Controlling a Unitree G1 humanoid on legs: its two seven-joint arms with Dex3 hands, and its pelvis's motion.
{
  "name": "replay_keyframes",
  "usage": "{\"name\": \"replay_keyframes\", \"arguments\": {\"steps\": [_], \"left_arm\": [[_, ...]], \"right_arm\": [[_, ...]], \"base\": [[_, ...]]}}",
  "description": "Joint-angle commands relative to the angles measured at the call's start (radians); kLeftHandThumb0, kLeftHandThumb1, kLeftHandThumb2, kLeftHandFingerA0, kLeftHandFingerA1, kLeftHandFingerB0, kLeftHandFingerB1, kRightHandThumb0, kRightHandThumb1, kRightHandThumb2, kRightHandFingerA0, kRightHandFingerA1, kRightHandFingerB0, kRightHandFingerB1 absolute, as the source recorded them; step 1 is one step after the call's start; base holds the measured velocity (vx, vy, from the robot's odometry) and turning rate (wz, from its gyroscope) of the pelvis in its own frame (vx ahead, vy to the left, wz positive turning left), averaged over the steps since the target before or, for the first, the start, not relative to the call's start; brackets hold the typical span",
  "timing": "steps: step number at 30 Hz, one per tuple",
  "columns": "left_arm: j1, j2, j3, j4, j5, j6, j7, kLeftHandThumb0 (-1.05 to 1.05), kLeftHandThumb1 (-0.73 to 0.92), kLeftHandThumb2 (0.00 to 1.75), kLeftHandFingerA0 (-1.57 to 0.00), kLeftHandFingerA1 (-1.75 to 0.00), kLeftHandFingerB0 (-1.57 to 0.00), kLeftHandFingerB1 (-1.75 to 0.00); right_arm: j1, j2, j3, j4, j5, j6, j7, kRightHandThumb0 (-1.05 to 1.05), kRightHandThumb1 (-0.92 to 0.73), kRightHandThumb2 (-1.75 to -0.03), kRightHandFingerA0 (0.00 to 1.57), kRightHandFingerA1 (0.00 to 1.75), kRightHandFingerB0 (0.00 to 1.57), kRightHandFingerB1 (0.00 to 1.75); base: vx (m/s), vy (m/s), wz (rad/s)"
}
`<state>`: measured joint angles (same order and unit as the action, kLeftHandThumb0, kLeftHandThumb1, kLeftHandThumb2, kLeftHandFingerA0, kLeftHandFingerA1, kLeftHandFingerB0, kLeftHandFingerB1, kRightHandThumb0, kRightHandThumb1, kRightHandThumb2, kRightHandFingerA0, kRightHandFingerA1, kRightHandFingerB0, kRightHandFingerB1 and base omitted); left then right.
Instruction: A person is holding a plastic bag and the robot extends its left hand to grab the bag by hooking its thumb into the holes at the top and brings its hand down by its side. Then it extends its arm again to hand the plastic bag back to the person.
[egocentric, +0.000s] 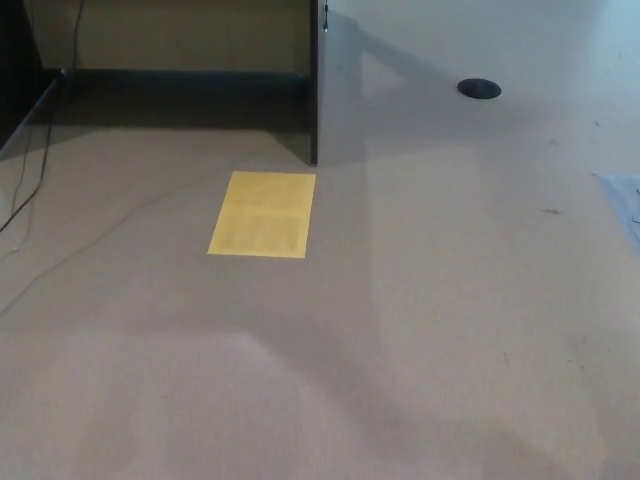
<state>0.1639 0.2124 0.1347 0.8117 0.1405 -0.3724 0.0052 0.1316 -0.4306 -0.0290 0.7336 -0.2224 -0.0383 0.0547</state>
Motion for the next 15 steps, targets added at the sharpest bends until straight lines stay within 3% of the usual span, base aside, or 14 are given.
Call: {"name": "replay_keyframes", "arguments": {"steps": [1,3,4,5,6,7,9,10,11,12,13,15], "left_arm": [[0.009,0.035,0.048,0.019,-0.075,-0.256,-0.025,-0.46,0.46,0.72,-0.45,-0.5,-0.38,-0.45],[0.006,0.04,0.055,0.03,-0.073,-0.264,-0.021,-0.46,0.46,0.72,-0.46,-0.5,-0.39,-0.45],[0.008,0.046,0.05,0.033,-0.053,-0.266,0.001,-0.46,0.46,0.72,-0.47,-0.5,-0.4,-0.45],[0.008,0.048,0.048,0.039,-0.045,-0.271,0.01,-0.46,0.46,0.72,-0.47,-0.5,-0.4,-0.45],[0.006,0.044,0.053,0.042,-0.057,-0.263,-0.004,-0.4,0.55,0.56,-0.53,-0.4,-0.44,-0.35],[0.006,0.04,0.053,0.049,-0.058,-0.27,-0.003,-0.46,0.46,0.71,-0.46,-0.49,-0.39,-0.44],[0.006,0.039,0.054,0.068,-0.059,-0.298,-0.004,-0.45,0.46,0.7,-0.45,-0.48,-0.39,-0.44],[0.013,0.032,0.054,0.067,-0.057,-0.326,0.007,-0.35,0.52,0.56,-0.48,-0.39,-0.41,-0.34],[0.015,0.031,0.051,0.062,-0.048,-0.353,0.02,-0.42,0.43,0.68,-0.41,-0.46,-0.36,-0.42],[0.014,0.034,0.046,0.054,-0.036,-0.374,0.033,-0.42,0.43,0.68,-0.41,-0.46,-0.36,-0.42],[0.024,0.041,0.042,0.035,-0.024,-0.385,0.04,-0.38,0.53,0.56,-0.44,-0.38,-0.37,-0.32],[0.033,0.045,0.04,-0.04,-0.001,-0.388,0.068,-0.38,0.52,0.55,-0.42,-0.38,-0.36,-0.32]], "right_arm": [[-0.007,-0.047,0.03,-0.019,-0.026,-0.022,0.03,-0.32,-0.49,-0.94,0.58,0.66,0.11,0.46],[-0.015,-0.046,0.043,0.018,-0.036,-0.039,0.021,-0.3,-0.48,-0.94,0.59,0.68,0.11,0.46],[-0.009,-0.054,0.04,0.017,-0.025,-0.025,0.047,-0.41,-0.69,-0.62,0.59,0.43,0.24,0.3],[-0.006,-0.057,0.041,0.017,-0.018,-0.02,0.058,-0.41,-0.69,-0.62,0.59,0.43,0.24,0.3],[-0.002,-0.066,0.046,0.018,-0.022,-0.027,0.065,-0.42,-0.7,-0.61,0.56,0.42,0.23,0.3],[0.011,-0.076,0.051,0.015,-0.03,-0.055,0.057,-0.42,-0.71,-0.61,0.59,0.41,0.24,0.3],[0.032,-0.082,0.059,0.01,-0.036,-0.098,0.036,-0.43,-0.7,-0.61,0.65,0.42,0.26,0.3],[0.036,-0.078,0.052,0.025,-0.022,-0.141,0.034,-0.43,-0.71,-0.61,0.73,0.44,0.27,0.29],[0.039,-0.075,0.049,0.027,-0.013,-0.161,0.032,-0.42,-0.71,-0.61,0.73,0.43,0.27,0.29],[0.04,-0.072,0.049,0.021,-0.01,-0.164,0.031,-0.42,-0.71,-0.61,0.73,0.43,0.27,0.29],[0.042,-0.07,0.054,0.025,-0.013,-0.176,0.028,-0.41,-0.71,-0.61,0.74,0.44,0.28,0.3],[0.041,-0.068,0.059,0.029,-0.017,-0.196,0.022,-0.41,-0.71,-0.62,0.74,0.45,0.27,0.3]], "base": [[0.0,0.0,0.0],[0.0,0.0,0.0],[0.0,0.0,0.0],[0.0,0.0,0.0],[0.0,0.0,0.0],[0.0,0.0,0.0],[0.0,0.0,0.0],[0.0,0.0,0.0],[0.0,0.0,0.0],[0.0,0.0,0.0],[0.0,0.0,0.0],[0.0,0.0,0.0]]}}
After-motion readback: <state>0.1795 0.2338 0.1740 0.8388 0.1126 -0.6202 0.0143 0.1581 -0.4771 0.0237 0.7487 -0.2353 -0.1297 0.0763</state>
